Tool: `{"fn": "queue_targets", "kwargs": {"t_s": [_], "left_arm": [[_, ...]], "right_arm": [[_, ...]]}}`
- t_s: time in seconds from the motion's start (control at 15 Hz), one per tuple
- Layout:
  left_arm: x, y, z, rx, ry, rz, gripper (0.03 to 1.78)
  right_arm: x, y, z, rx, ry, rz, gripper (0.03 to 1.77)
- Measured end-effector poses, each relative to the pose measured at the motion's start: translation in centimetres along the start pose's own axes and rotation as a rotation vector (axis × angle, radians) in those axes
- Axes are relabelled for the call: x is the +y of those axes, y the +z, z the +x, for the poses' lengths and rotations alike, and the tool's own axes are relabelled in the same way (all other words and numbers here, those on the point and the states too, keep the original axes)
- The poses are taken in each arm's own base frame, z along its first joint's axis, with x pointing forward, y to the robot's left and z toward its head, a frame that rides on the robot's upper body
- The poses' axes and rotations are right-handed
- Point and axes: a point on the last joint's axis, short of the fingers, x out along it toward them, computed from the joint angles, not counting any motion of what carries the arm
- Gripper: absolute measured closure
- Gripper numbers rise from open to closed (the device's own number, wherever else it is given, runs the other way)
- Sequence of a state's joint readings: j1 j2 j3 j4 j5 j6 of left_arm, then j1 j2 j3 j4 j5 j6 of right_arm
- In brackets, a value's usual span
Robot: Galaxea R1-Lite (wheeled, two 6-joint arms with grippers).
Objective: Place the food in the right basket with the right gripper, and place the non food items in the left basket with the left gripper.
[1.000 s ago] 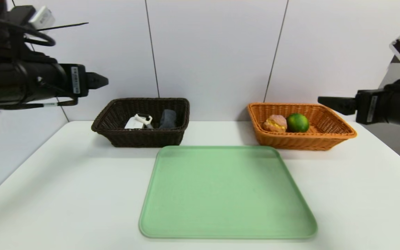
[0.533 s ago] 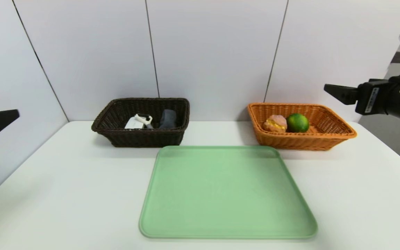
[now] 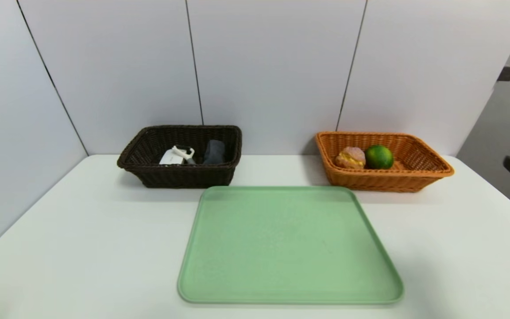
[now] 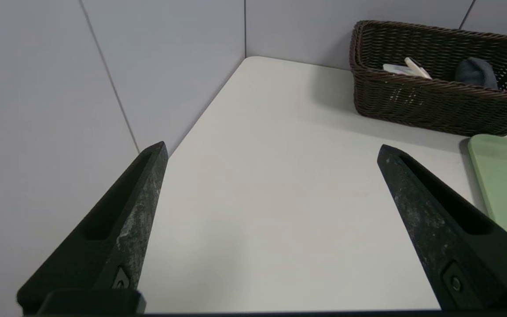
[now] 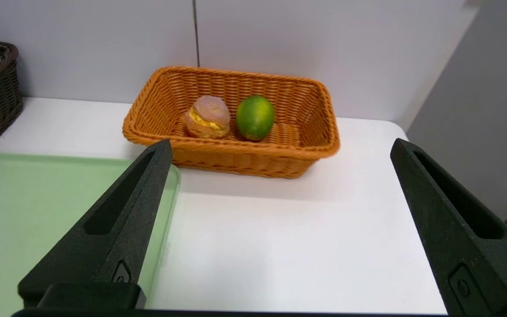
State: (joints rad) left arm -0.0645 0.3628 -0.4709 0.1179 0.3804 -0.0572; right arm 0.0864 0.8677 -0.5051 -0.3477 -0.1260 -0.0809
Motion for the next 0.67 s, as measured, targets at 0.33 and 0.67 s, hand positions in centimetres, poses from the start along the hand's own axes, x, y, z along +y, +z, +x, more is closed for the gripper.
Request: {"fn": "queue_targets", "kwargs": {"t_s": [0.33, 0.67], "left_arm": [[1.0, -4.0, -2.3, -0.067, 0.025, 0.019, 0.12], [1.2, -5.7, -3.7, -0.152, -0.112, 0.096, 0.12]], "right_arm": [[-0.9, -4.1, -9.3, -0.062, -0.038, -0.004, 0.09], [-0.7, -8.3, -14.2, -0.170, -0.093, -0.057, 0.09]]}}
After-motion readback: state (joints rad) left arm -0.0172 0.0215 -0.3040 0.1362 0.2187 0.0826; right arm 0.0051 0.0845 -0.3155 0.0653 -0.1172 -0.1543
